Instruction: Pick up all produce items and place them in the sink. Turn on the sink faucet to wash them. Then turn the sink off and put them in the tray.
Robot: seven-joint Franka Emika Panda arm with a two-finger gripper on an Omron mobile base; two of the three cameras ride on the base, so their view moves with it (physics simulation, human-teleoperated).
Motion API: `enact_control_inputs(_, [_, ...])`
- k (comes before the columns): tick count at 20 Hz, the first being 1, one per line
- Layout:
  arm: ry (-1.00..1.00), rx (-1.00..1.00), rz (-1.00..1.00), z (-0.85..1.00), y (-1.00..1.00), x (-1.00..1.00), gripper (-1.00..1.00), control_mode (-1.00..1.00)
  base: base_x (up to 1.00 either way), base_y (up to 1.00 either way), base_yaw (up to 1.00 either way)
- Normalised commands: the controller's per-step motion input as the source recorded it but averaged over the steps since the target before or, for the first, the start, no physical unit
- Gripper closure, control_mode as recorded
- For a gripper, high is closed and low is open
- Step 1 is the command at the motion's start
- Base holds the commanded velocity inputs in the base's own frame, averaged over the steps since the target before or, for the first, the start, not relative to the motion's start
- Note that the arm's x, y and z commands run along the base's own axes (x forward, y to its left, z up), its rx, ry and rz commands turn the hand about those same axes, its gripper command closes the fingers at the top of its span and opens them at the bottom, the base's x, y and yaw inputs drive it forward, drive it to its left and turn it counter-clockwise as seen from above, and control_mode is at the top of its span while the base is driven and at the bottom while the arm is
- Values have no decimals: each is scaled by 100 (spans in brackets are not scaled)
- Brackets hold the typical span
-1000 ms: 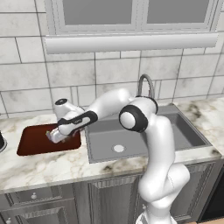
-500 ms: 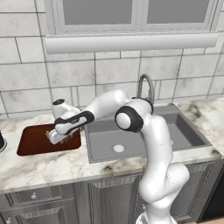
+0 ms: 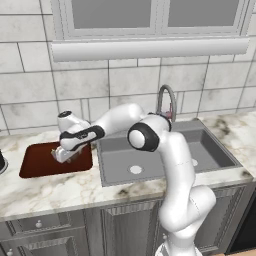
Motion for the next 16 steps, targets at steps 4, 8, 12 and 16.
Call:
enact_control_inputs(4, [0, 0, 11, 3, 0, 2, -100, -100, 0, 0, 0])
enact_control_inputs(8, [0, 0, 12, 13, 0, 0, -100, -100, 0, 0, 0])
enact_control_inputs(12, [-3, 0, 12, 27, 0, 0, -100, -100, 0, 0, 0])
enact_control_inputs(16, [-4, 0, 12, 33, 0, 0, -100, -100, 0, 0, 0])
